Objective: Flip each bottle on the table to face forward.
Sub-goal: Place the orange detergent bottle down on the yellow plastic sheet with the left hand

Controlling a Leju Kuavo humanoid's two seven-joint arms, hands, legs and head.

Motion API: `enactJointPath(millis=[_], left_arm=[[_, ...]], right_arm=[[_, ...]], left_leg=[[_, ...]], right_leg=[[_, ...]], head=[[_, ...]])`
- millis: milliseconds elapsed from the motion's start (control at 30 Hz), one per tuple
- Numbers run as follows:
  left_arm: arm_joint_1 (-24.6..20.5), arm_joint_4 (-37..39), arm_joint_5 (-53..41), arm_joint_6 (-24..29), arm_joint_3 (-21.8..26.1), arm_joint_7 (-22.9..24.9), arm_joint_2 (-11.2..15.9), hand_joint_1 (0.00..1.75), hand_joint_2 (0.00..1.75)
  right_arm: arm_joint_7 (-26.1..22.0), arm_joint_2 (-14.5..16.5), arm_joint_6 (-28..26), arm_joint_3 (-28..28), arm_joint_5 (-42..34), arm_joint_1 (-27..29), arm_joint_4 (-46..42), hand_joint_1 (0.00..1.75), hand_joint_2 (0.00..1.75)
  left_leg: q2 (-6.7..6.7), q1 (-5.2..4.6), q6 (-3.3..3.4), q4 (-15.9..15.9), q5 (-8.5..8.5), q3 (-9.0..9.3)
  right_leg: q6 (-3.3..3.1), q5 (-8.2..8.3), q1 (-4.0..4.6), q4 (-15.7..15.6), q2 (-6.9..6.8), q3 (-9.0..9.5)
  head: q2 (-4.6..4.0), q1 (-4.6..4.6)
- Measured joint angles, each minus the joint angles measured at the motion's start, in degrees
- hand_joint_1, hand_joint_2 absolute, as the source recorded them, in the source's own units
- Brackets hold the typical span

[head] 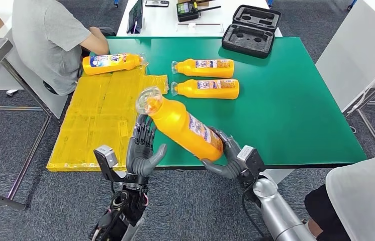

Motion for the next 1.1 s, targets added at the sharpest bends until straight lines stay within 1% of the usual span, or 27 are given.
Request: enactJointPath(millis=[467, 633, 767, 1100], left_arm=[[-0.43, 3.04, 0.18, -1.99, -0.15, 0.0, 0.0, 0.0, 1.75], [-0.43, 3.39, -0.51, -3.05, -1.03, 0.0, 0.0, 0.0, 1.75], [-0.4, 3.32, -0.76, -3.92, -1.81, 0.0, 0.0, 0.0, 1.75], [-0.22, 0.77, -0.81, -5.1, -4.09, 0.0, 0.0, 0.0, 1.75]], right_arm=[[0.0, -0.84, 0.3, -2.16, 0.08, 0.3, -0.7, 1.75, 1.75], [0.0, -0.97, 0.75, -2.31, 0.09, 0.23, -0.68, 1.75, 1.75], [0.0, -1.09, 1.64, -2.31, 0.47, 0.07, -0.36, 1.75, 1.75], [0.02, -0.27, 1.52, -0.63, 1.88, -0.83, 3.04, 1.75, 1.75]], left_leg=[[0.0, 0.0, 0.0, 0.0, 0.0, 0.0], [0.0, 0.0, 0.0, 0.0, 0.0, 0.0], [0.0, 0.0, 0.0, 0.0, 0.0, -0.01], [-0.02, 0.01, 0.0, 0.0, 0.0, -0.02]], right_leg=[[0.0, 0.0, 0.0, 0.0, 0.0, 0.0], [0.0, 0.0, 0.0, 0.0, 0.0, 0.0], [0.0, 0.0, 0.0, 0.0, 0.0, 0.01], [0.0, 0.0, 0.01, 0.01, -0.02, 0.01]], head=[[0.0, -0.01], [0.0, -0.01], [0.0, 0.0], [0.0, -0.01]])
